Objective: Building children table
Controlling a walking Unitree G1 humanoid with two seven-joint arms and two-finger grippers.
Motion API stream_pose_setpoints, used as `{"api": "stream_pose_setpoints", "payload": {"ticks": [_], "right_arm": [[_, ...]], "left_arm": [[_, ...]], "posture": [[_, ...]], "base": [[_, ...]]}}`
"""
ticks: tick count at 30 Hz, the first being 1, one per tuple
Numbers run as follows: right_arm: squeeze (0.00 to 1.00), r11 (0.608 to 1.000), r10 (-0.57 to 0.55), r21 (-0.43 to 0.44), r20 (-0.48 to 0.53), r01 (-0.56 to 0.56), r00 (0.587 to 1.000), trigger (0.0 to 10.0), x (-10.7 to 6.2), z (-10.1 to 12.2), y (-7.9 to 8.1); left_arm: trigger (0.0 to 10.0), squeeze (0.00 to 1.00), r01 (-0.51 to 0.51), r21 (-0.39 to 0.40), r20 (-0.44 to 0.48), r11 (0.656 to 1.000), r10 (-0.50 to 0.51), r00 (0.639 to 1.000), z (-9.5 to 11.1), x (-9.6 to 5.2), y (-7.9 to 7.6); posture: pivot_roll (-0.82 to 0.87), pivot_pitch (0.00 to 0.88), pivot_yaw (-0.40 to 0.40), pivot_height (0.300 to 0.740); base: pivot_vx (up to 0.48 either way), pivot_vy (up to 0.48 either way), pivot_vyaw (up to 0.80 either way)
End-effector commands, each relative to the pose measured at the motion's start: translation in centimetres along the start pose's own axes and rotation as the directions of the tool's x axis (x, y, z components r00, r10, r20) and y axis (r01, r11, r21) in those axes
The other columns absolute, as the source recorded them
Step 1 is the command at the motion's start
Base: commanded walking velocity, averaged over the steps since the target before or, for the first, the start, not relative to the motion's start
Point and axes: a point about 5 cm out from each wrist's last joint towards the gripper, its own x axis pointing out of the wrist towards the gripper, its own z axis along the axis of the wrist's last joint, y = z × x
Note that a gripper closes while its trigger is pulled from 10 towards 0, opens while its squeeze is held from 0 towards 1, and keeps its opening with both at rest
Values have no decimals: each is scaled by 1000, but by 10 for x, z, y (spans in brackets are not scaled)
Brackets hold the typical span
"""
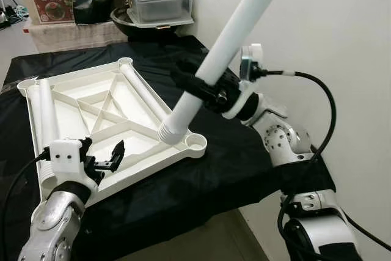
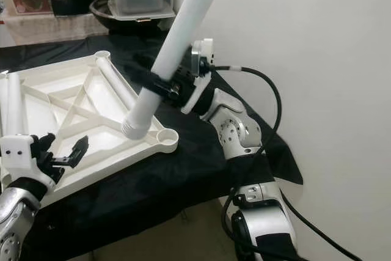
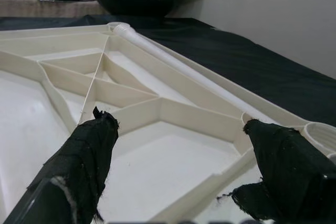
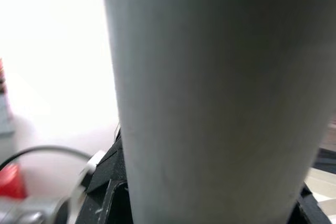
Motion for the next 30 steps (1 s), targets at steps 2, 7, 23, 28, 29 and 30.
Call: {"api": "stream_pose_setpoints", "payload": {"ticks": [2,7,23,28,29,30], "right_arm": [[0,997,43,-55,-33,-45,999,10000,2,5,1],[0,996,51,-70,-58,-55,997,10000,0,6,-1],[0,881,-149,-458,-507,-118,849,10000,-8,-27,-32],[0,827,-181,-538,-533,-166,826,10000,-2,-35,-32],[0,827,-181,-538,-533,-166,826,10000,-2,-35,-32],[0,814,-165,-548,-538,-194,827,10000,0,-39,-30]], "left_arm": [[10000,0,-4,6,-3,1000,4,1000,-2,-1,1],[10000,0,-3,0,-2,1000,3,1000,-3,-2,-1],[10000,0,1,5,-1,1000,-1,1000,-4,-1,-4],[10000,0,-1,4,-2,1000,1,1000,-6,-2,-6],[10000,0,-1,4,-2,1000,1,1000,-6,-2,-6],[10000,0,-4,5,-1,1000,4,1000,-5,-3,-5]], "posture": [[104,0,-64,740],[104,0,-68,740],[105,0,-78,740],[117,0,-88,740],[117,0,-88,740],[119,0,-90,740]], "base": [[0,0,0],[0,0,0],[0,0,0],[0,0,0],[0,0,0],[0,0,0]]}}
